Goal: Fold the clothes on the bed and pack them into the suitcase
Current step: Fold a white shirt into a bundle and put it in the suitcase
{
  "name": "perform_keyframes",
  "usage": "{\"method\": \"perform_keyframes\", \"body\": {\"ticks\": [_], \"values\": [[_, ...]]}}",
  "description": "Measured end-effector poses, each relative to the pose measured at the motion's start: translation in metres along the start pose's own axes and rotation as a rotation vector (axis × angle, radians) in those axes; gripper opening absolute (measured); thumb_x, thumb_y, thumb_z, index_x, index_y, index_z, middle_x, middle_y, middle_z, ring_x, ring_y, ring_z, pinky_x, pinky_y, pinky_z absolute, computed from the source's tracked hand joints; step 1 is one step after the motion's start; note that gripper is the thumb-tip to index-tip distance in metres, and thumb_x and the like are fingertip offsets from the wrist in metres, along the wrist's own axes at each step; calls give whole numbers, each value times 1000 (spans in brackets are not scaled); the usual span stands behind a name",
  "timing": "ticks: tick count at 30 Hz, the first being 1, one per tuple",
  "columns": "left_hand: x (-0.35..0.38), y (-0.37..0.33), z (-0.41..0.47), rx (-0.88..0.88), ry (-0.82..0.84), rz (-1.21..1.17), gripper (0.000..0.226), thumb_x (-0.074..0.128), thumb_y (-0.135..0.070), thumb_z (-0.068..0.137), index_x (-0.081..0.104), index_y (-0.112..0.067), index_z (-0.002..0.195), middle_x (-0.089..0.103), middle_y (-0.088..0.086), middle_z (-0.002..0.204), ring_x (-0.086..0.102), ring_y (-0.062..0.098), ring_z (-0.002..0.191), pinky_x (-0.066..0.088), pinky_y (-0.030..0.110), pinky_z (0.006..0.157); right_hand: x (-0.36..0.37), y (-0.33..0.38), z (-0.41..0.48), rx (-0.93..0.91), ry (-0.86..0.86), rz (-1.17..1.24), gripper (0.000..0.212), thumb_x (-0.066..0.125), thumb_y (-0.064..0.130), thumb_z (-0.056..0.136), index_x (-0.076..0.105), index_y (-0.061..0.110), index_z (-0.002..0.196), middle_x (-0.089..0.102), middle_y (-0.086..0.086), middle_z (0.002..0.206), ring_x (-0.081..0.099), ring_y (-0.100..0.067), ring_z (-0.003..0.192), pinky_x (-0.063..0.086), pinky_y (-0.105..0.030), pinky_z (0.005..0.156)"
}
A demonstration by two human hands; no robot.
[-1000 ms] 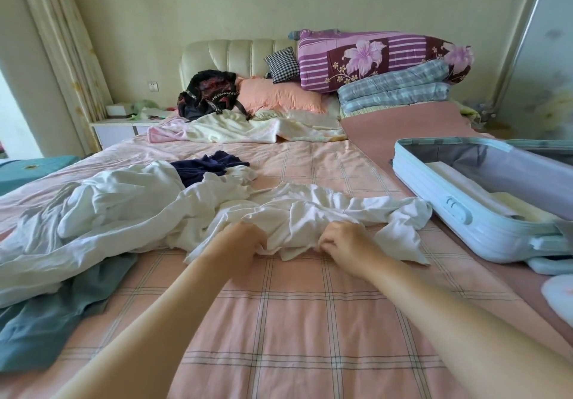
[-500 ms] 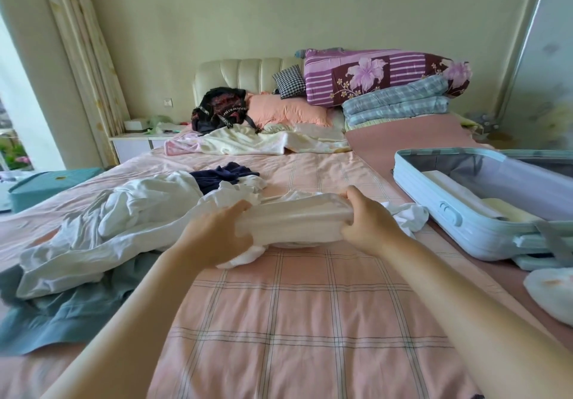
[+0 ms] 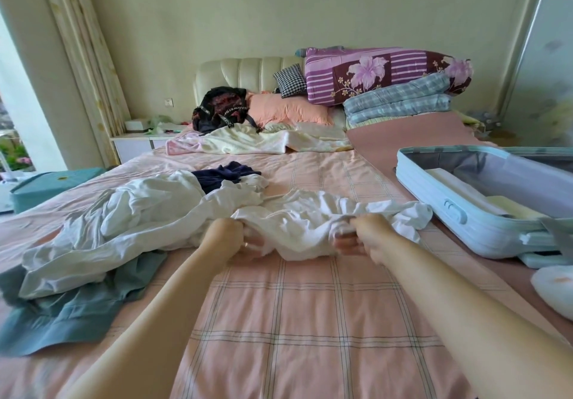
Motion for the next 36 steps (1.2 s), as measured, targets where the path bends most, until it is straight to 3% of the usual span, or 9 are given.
{"method": "perform_keyframes", "body": {"ticks": [3, 6, 9, 12, 17, 25, 28, 31, 36], "values": [[-17, -11, 23, 104, -153, -311, 37, 47, -29, 102, 48, -24, 139, 60, 11, 135, 68, 15, 105, 58, 40, 84, -3, 31, 25, -222, -36, 315, 56, 57, 9, 99, 32, 15, 148, 60, -12, 127, 65, -24, 102, 51, -48, 101], [-9, -26, 38, 312, -137, 21, 69, 51, -16, 99, 15, -41, 152, 31, 2, 159, 44, 15, 133, 52, 36, 91, 14, 43, 37, -454, 36, -174, 97, 62, 6, 91, -1, 38, 158, 24, 0, 163, 39, -17, 139, 32, -42, 118], [11, -39, 36, 557, -125, 250, 62, 48, -3, 94, 39, -46, 139, 51, -10, 138, 56, 10, 94, 45, 9, 62, 38, 34, 41, -700, 68, -839, 82, 45, -4, 89, 22, 43, 153, 24, 7, 162, 32, -18, 145, 34, -39, 115], [40, -27, 45, 623, 28, 445, 43, 58, -23, 74, 60, -51, 107, 46, -20, 135, 50, 11, 122, 44, 30, 99, 55, 13, 49, -761, 146, -1357, 78, 42, -12, 85, 45, 38, 145, 23, 5, 164, 21, -22, 151, 13, -39, 123], [21, -27, 54, 702, -114, 466, 36, 70, -6, 78, 77, -34, 99, 62, -11, 109, 57, 14, 104, 35, 23, 76, 32, 10, 62, -787, -86, -1759, 93, 51, -3, 87, 8, 39, 158, 30, -7, 154, 44, -26, 135, 34, -41, 110], [-65, -45, 2, 827, -632, 130, 20, 61, -15, 96, 74, -18, 111, 69, -8, 110, 63, 14, 93, 47, 28, 72, -1, 63, 17, -1142, -389, -1240, 35, 51, 16, 82, 75, 20, 108, 62, -6, 88, 61, -31, 77, 44, -35, 64], [-112, -16, -3, 504, -776, -197, 25, 46, -27, 103, 67, -16, 95, 65, -2, 91, 58, 22, 82, 37, 31, 67, -27, 90, -8, -1131, -592, -1016, 32, 41, 18, 75, 72, 11, 79, 61, -4, 71, 54, -30, 64, 43, -34, 60], [-124, 23, 10, 141, -673, 60, 30, 41, -30, 102, 64, -11, 98, 64, 14, 96, 54, 31, 85, 40, 38, 70, -48, 91, -18, -996, -694, -1003, 33, 32, 23, 72, 62, 12, 63, 59, -6, 66, 45, -30, 62, 36, -35, 66], [-73, 25, 2, 290, -424, 513, 33, 58, -8, 87, 66, -32, 108, 61, 1, 119, 50, 27, 112, 43, 40, 90, -24, 36, 12, -649, -352, -1594, 36, 48, 25, 82, 71, 28, 110, 64, 0, 118, 49, -27, 113, 30, -42, 98]]}}
Point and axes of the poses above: each hand's wrist, its own z-axis towards the middle knuckle, its own x-axis out of the palm, y = z × x, the point moved 10 cm from there along z, towards the middle knuckle
